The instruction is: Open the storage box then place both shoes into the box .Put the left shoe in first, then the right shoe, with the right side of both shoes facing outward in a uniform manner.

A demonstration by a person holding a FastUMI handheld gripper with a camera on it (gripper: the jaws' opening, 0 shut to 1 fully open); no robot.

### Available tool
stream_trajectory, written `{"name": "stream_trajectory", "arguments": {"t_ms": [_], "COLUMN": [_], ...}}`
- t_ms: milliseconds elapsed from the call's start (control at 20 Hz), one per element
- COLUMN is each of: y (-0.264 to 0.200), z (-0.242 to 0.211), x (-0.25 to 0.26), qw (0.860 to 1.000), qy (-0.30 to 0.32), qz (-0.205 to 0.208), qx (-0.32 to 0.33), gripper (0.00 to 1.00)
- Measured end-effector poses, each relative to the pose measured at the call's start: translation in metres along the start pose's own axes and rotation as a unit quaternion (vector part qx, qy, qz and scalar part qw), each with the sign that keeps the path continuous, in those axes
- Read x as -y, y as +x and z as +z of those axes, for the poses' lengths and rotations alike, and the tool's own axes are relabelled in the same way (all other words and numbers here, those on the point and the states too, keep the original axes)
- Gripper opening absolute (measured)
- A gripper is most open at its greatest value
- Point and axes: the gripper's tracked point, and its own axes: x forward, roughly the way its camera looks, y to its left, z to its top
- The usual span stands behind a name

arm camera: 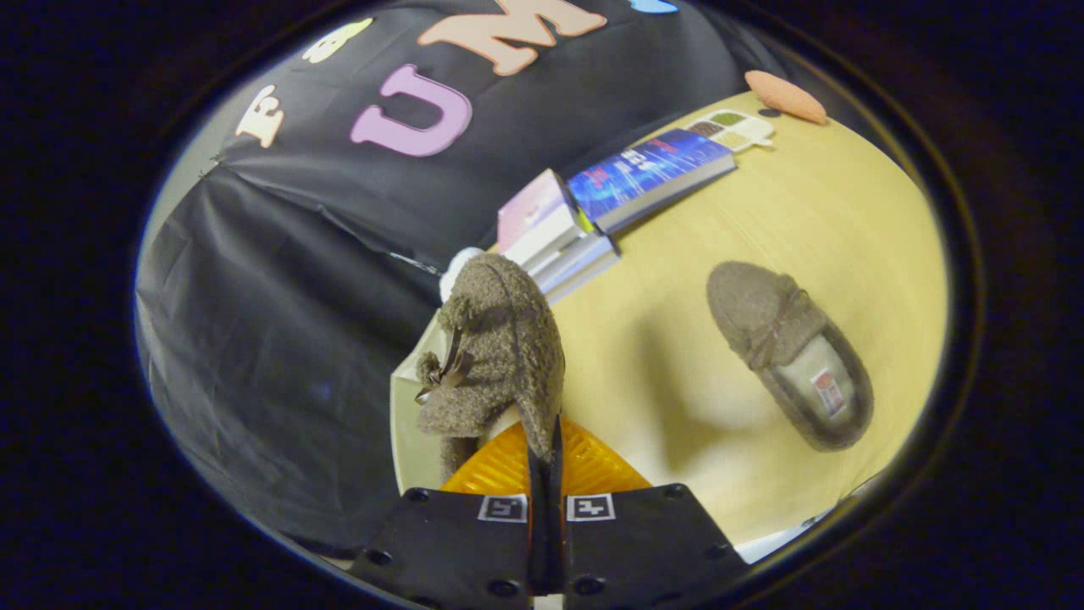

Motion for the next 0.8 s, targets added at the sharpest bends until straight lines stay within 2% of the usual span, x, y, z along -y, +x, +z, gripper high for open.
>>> {"name": "stream_trajectory", "arguments": {"t_ms": [250,500,600,800], "y": [0.000,0.040,0.063,0.121], "z": [0.002,-0.019,-0.034,-0.068], "x": [-0.082,-0.150,-0.163,-0.149], "qw": [0.997,0.991,0.990,0.989], "qy": [-0.018,-0.033,-0.034,-0.043], "qz": [0.072,0.120,0.109,0.051], "qx": [-0.006,-0.051,-0.082,-0.128], "gripper": [0.03,0.03,0.03,0.03]}}
